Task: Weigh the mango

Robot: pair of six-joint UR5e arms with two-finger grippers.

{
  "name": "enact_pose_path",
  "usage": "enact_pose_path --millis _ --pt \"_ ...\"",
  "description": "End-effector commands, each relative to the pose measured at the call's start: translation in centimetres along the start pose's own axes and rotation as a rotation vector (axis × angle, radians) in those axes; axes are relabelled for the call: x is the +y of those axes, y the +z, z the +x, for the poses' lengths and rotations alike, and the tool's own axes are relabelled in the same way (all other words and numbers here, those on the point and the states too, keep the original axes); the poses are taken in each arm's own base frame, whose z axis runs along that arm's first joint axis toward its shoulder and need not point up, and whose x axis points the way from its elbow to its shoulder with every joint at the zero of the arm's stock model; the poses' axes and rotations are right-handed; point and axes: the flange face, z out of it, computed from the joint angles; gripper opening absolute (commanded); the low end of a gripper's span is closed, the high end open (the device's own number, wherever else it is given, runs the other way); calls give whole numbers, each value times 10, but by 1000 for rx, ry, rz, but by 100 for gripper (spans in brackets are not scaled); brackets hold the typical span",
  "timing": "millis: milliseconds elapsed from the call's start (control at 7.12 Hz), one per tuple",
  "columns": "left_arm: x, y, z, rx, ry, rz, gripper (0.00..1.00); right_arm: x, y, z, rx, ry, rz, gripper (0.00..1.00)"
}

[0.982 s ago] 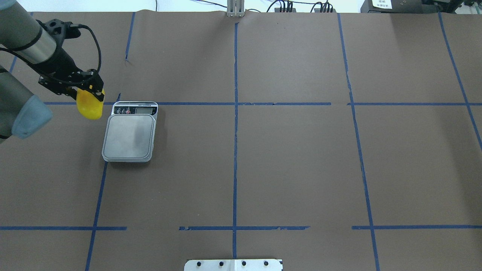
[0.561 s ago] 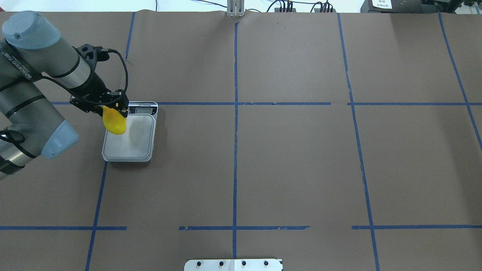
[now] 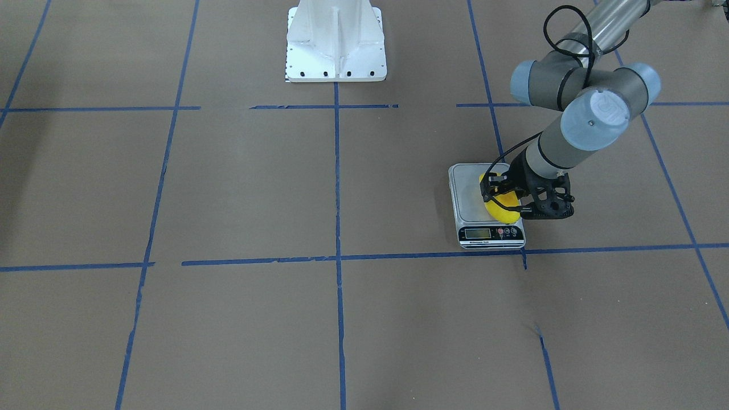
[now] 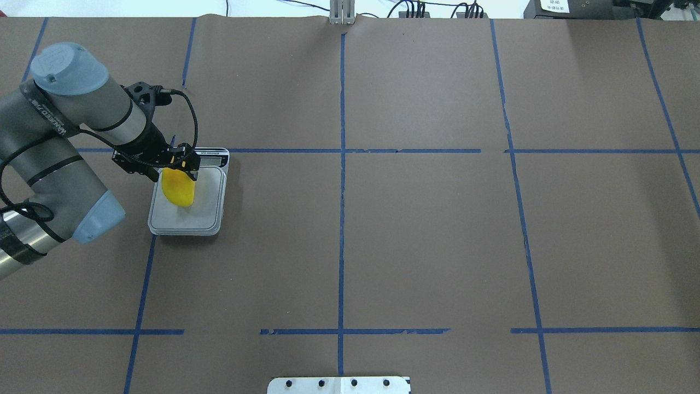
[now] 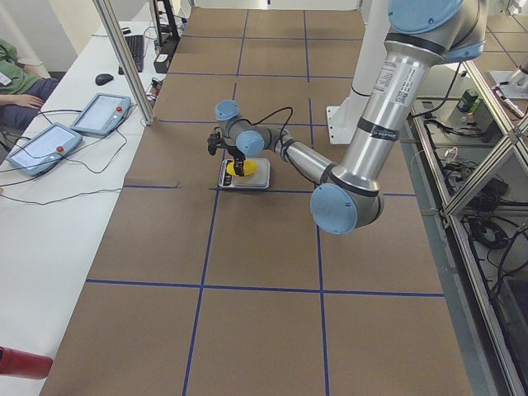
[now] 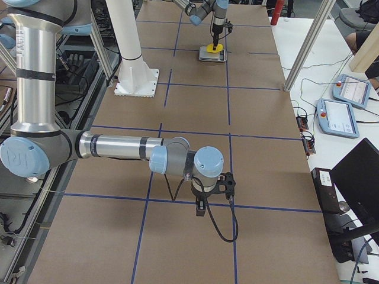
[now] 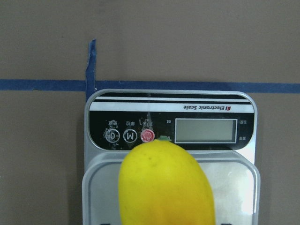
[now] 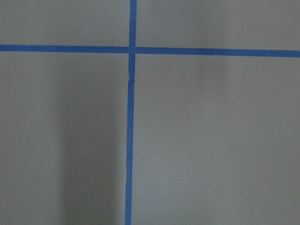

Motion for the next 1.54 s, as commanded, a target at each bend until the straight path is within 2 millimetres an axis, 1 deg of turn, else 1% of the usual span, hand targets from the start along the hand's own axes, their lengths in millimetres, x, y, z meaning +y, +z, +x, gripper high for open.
enact_pose_path --millis 0,140,281,421,561,702,842,982,1123,1263,1404 --pt "-17 -49 -16 13 77 65 100 0 0 0 0 0 0 100" --pt "-20 -78 -40 -8 69 85 100 0 0 0 0 0 0 100" --pt "-30 -117 -84 -46 60 118 100 0 0 0 0 0 0 100" --pt "-40 -136 -118 -89 109 110 100 0 0 0 0 0 0 100" --pt "-41 -159 -187 -123 123 125 100 0 0 0 0 -1 1 100" --pt "-26 -170 -256 -111 162 109 100 0 0 0 0 -1 1 100" --pt "-7 -174 -329 -104 181 87 100 0 0 0 0 0 0 100" --pt "1 -183 -383 -116 172 87 100 0 0 0 0 0 0 100" --pt "14 -174 -427 -119 157 60 100 1 1 0 0 1 -1 100" --pt "21 -169 -445 -95 160 45 100 0 0 0 0 0 0 100" --pt "21 -161 -454 -91 140 29 100 0 0 0 0 0 0 100"
